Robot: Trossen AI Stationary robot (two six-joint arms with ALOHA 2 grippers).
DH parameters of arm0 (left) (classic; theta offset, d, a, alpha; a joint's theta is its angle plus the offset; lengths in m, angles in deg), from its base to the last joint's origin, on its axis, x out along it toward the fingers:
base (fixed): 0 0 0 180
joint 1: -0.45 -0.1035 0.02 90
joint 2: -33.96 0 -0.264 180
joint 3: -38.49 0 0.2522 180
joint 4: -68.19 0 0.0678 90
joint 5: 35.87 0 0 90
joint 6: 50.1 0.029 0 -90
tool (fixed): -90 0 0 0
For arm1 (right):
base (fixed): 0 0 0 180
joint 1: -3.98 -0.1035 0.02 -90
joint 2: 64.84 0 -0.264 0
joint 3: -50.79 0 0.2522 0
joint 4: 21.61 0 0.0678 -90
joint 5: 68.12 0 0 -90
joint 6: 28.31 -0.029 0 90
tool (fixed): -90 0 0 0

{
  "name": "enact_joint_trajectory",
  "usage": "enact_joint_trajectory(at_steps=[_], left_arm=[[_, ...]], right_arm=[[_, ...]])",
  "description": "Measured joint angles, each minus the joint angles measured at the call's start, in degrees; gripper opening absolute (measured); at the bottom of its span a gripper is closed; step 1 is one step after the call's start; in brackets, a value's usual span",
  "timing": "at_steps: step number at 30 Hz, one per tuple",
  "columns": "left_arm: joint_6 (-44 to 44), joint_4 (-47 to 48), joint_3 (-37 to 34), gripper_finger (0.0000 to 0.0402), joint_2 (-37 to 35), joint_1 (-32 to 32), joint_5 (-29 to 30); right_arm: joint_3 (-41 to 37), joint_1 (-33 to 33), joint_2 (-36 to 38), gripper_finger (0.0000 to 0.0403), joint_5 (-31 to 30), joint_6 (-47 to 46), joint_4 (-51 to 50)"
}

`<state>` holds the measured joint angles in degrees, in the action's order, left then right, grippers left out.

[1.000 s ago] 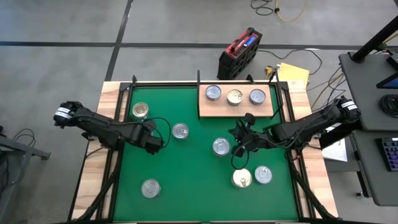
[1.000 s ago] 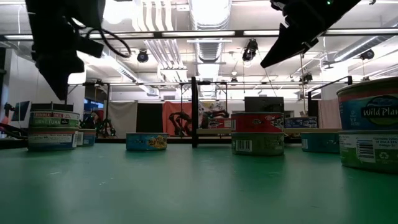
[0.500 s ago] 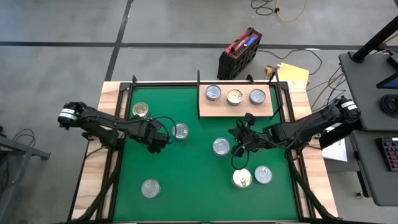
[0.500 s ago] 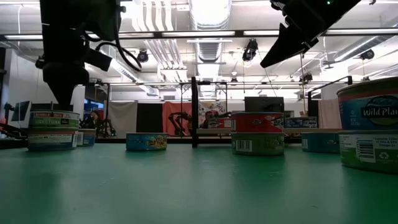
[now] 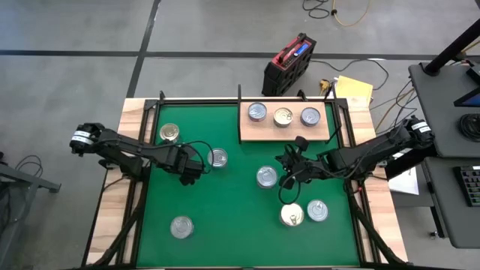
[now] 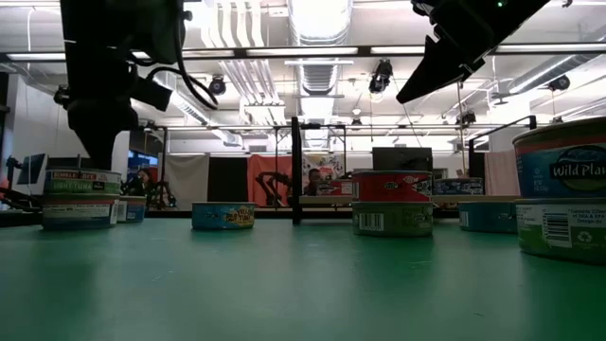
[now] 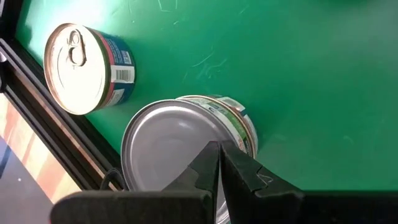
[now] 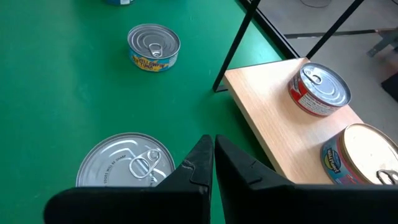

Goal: Stack canned seafood by type on shelf
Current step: Put the green tuna can on the shelf

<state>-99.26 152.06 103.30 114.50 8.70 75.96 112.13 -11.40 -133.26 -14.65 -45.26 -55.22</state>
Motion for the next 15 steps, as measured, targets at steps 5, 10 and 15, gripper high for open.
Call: enact_joint_trajectory(at_steps=[5,10,15], left_arm=[[-0.8,-1.34,-1.15,0.0,-0.1,0.0,0.7],[-0.81,-2.93,-1.55,0.0,-0.2,0.0,0.96],[-0.83,-6.06,-0.99,0.0,-0.07,0.0,-0.8]], right_arm=[[0.0,0.0,0.0,0.0009,0.0,-0.02,0.0],[0.0,0.0,0.0,0.0009,0.02,-0.02,0.0],[0.0,0.0,0.0,0.0009,0.02,-0.02,0.0]])
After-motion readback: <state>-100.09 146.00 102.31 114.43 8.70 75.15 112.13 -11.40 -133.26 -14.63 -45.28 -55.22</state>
